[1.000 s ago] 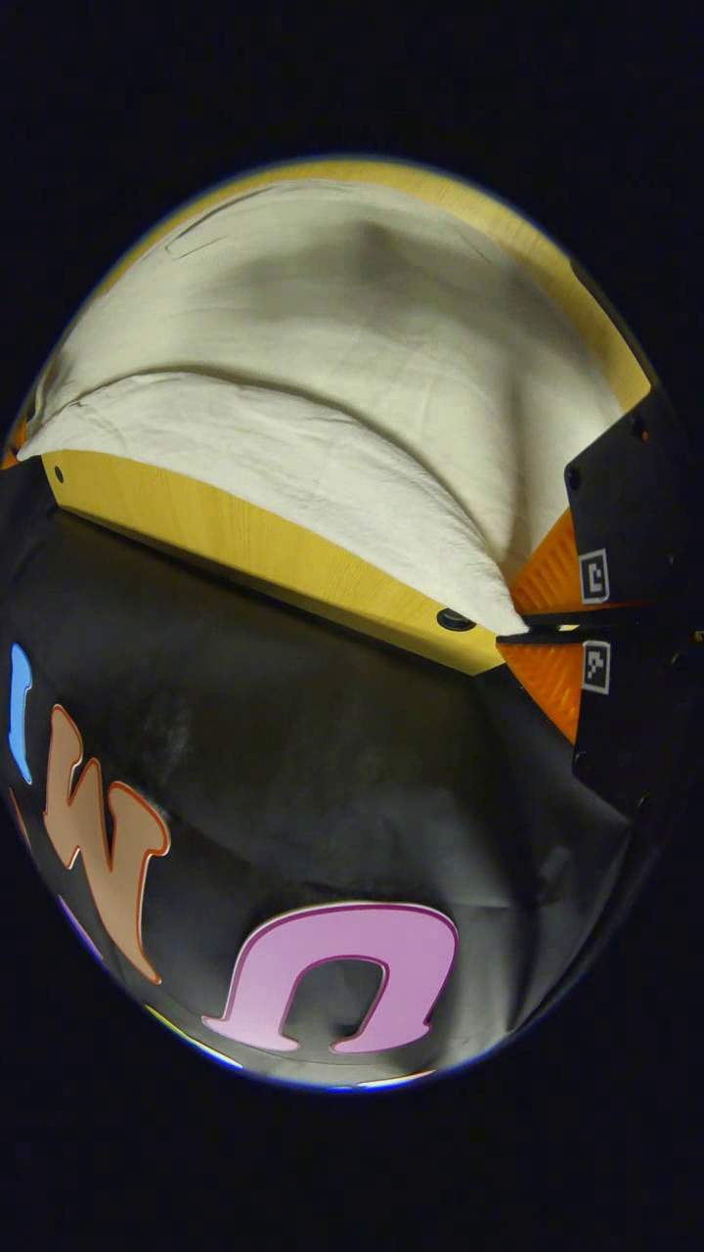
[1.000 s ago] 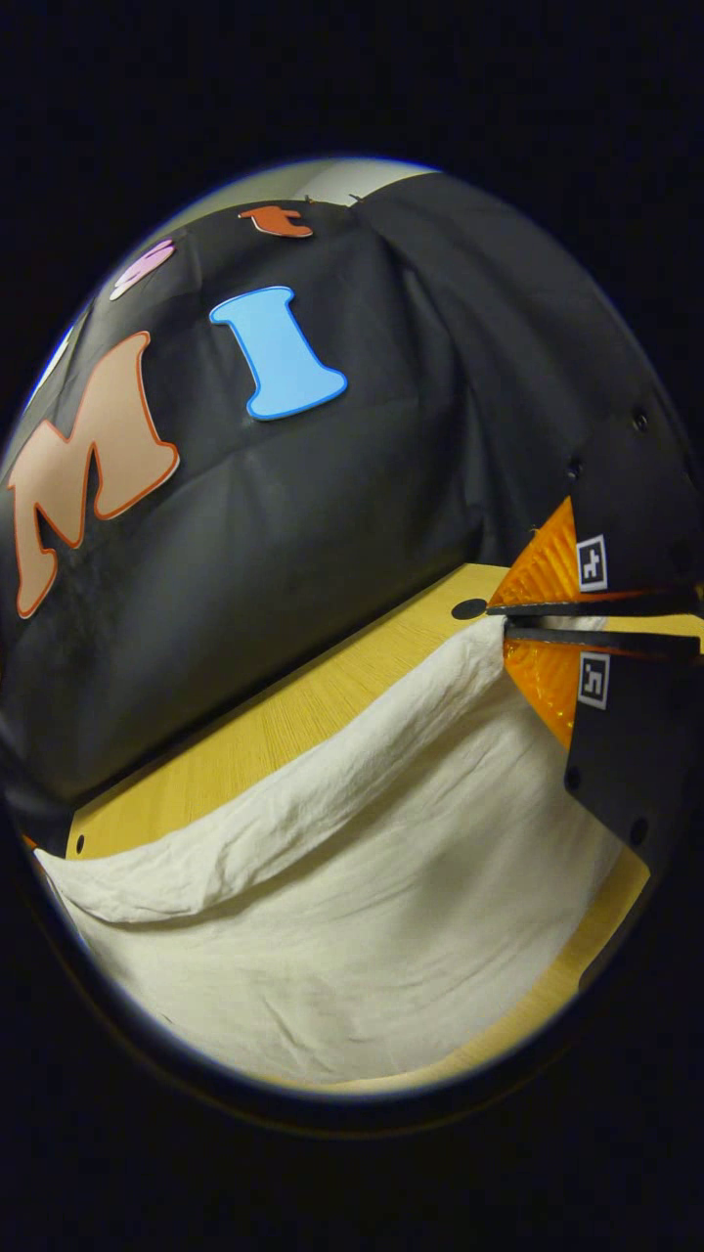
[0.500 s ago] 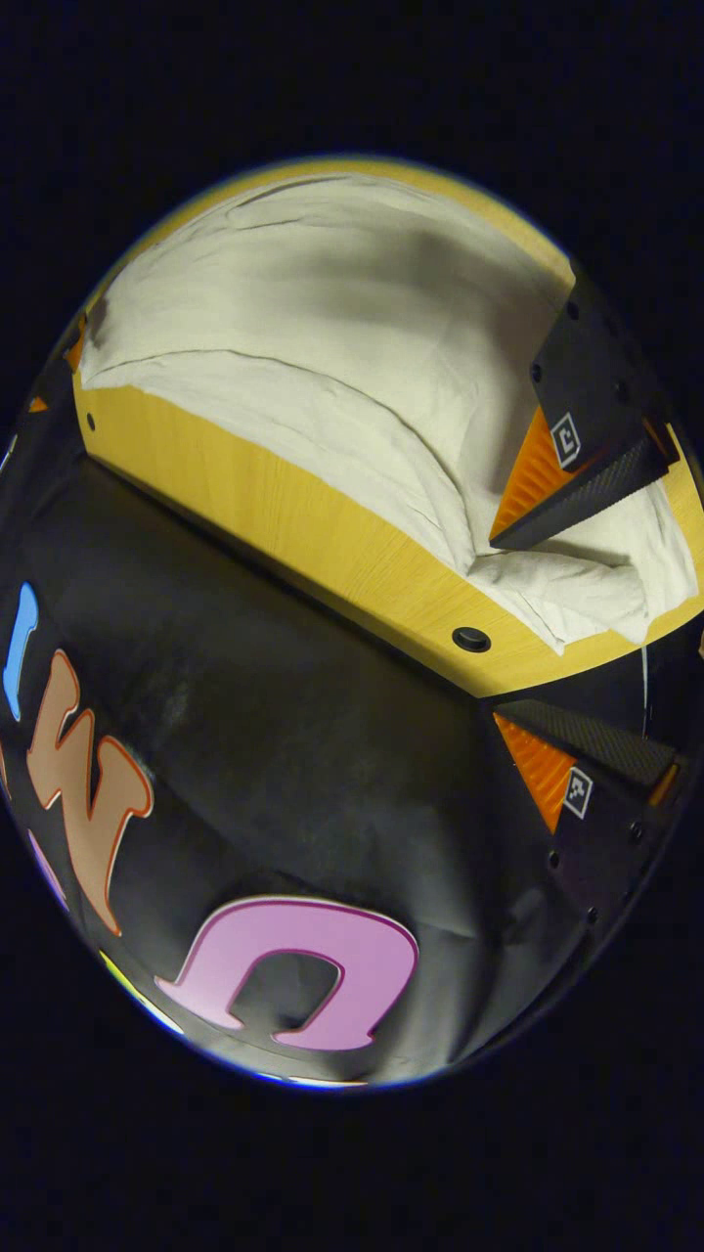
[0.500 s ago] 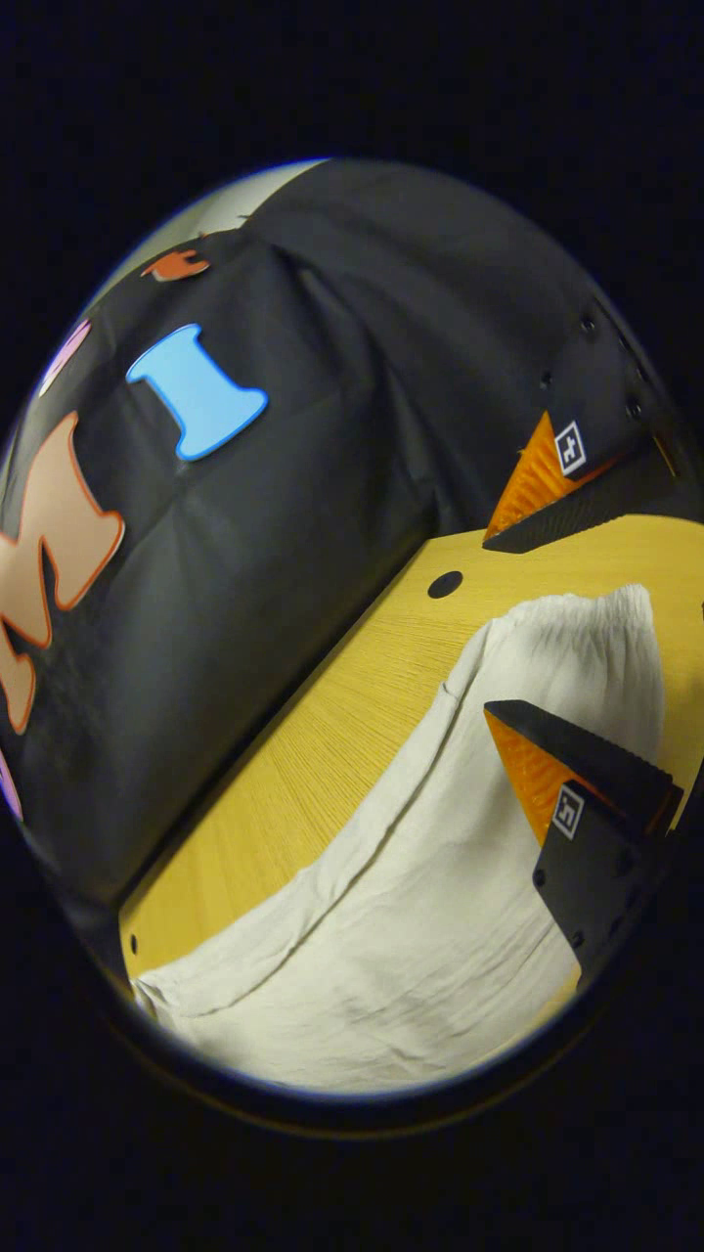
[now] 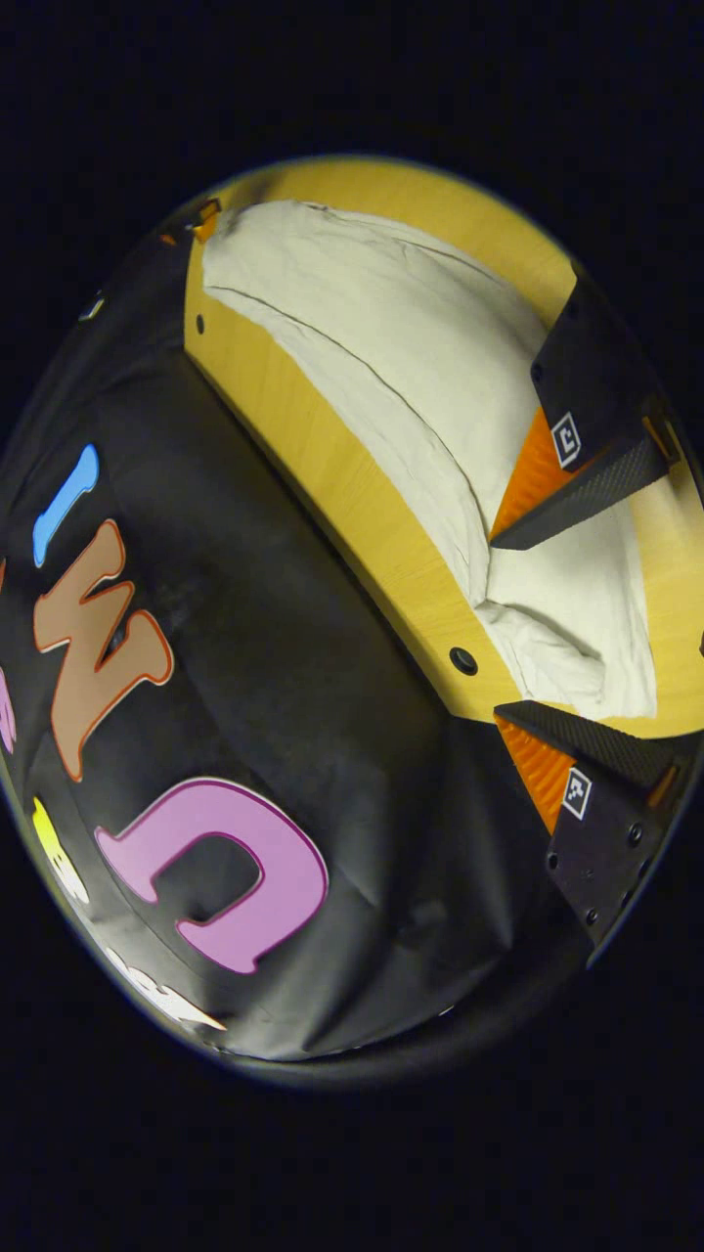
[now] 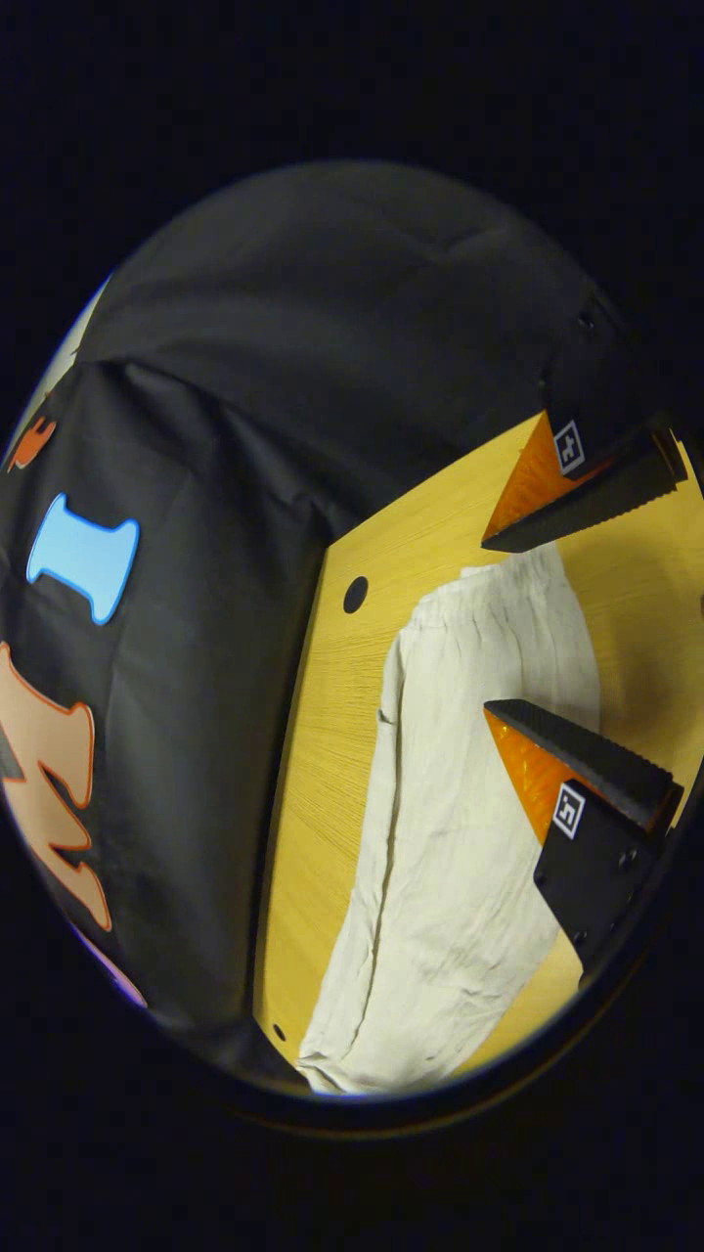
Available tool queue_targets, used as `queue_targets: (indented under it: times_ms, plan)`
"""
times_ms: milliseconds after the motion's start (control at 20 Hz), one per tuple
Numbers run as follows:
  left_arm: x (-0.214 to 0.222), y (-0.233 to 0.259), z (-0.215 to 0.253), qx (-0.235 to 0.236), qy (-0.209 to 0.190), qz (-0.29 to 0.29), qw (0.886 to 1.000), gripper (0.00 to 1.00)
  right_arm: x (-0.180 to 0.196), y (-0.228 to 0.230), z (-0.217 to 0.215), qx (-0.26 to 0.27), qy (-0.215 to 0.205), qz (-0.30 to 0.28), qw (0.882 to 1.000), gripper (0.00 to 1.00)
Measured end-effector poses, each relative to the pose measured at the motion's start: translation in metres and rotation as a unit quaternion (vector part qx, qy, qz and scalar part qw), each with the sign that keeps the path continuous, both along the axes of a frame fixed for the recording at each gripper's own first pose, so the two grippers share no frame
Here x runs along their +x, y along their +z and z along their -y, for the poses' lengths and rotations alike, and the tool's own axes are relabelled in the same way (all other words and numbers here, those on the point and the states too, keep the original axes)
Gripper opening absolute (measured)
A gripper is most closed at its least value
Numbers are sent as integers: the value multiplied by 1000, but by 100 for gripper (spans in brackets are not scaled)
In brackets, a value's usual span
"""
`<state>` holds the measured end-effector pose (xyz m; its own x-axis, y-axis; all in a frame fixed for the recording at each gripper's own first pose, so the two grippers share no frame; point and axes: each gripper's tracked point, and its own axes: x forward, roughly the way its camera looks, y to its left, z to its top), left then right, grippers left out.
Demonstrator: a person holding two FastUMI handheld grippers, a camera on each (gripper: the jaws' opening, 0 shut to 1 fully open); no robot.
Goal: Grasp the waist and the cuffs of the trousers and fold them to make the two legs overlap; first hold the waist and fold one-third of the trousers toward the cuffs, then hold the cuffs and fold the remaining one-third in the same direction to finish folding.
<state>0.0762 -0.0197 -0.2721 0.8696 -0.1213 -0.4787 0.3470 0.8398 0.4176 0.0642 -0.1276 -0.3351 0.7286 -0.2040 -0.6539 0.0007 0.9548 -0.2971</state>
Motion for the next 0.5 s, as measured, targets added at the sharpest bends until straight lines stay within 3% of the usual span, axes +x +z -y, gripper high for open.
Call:
queue_targets:
  times_ms: [250,500]
  plan:
    - [-21,19,6,-80,45,0,996,95,-19,-14,12,91,-87,-10,992,100]
    - [-39,28,7,-123,75,-12,990,95,-28,-34,24,199,-194,-23,960,98]
